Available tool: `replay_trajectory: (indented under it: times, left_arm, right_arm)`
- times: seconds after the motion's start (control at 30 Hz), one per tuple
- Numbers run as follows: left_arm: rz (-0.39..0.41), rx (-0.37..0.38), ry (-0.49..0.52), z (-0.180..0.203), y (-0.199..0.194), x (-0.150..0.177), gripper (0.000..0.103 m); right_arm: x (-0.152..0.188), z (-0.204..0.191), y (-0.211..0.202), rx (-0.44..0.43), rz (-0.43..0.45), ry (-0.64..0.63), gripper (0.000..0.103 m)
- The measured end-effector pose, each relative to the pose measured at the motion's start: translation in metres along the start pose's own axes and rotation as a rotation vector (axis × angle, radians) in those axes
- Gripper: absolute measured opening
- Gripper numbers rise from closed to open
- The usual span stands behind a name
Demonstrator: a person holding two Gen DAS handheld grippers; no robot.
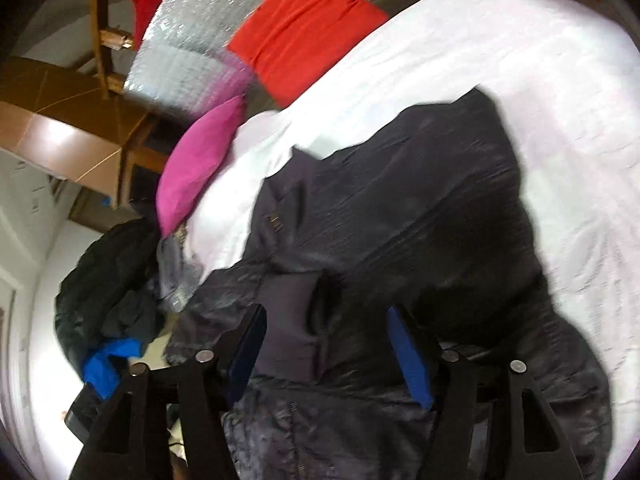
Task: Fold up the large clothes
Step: 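Grasp the ribbed cuff on the folded jacket with the right gripper and adjust it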
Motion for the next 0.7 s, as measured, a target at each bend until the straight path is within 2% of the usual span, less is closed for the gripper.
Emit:
replay_trajectory:
  times: [0.07,0.13,0.2,0.27,0.33,0.4,0.53,0.6,0.63,0.67,0.7]
  left_arm:
    - [0.067,-0.099,-0.027,-0.027,-0.016,-0.015,0.074]
    - [0.116,-0.213,-0.114,-0.075,-0.027,-0.022,0.074]
    - [0.145,-0.305,-0.207,-0.114,-0.033,-0.019,0.074]
    - [0.134,-0.387,-0.296,-0.15,-0.028,-0.014,0.074]
    - [0.126,-0.4,-0.424,-0.184,-0.031,-0.005,0.074]
    - [0.11,-0.389,-0.503,-0.203,-0.027,0.005,0.074]
    - [0.011,-0.372,-0.549,-0.223,-0.005,0.028,0.074]
    - [-0.017,-0.368,-0.534,-0.223,0.01,0.031,0.074]
    - [-0.024,-0.351,-0.523,-0.223,0.011,0.032,0.074]
    - [-0.036,-0.331,-0.505,-0.22,0.013,0.031,0.074]
    - [-0.047,-0.32,-0.485,-0.216,0.015,0.03,0.074]
  right_arm:
    - [0.007,-0.006,0.006,-0.018,-0.022,-0.001,0.067]
    - [0.015,-0.01,0.014,-0.019,-0.038,-0.011,0.067]
    - [0.023,-0.013,0.024,-0.014,-0.06,-0.024,0.067]
    - [0.027,-0.011,0.037,-0.001,-0.073,-0.024,0.067]
    - [0.03,-0.008,0.051,0.0,-0.083,0.0,0.067]
    - [0.032,-0.009,0.063,-0.001,-0.09,0.013,0.067]
    - [0.041,-0.023,0.079,-0.036,-0.1,0.002,0.068]
    - [0.045,-0.036,0.083,-0.028,-0.088,-0.065,0.065]
    - [0.048,-0.042,0.084,-0.02,-0.08,-0.105,0.053]
    - [0.053,-0.047,0.085,0.002,-0.068,-0.159,0.033]
    - [0.056,-0.048,0.087,0.02,-0.069,-0.183,0.029]
Point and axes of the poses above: each gripper's, at about its wrist camera, not at the fingertips, and y roughly the way its jaws point, z to its right, x to its underside, the point moved 6 cm from there along y, roughly the way its jaws point, and after that the axes turned 12 degrees about z, right-handed, at the moved point
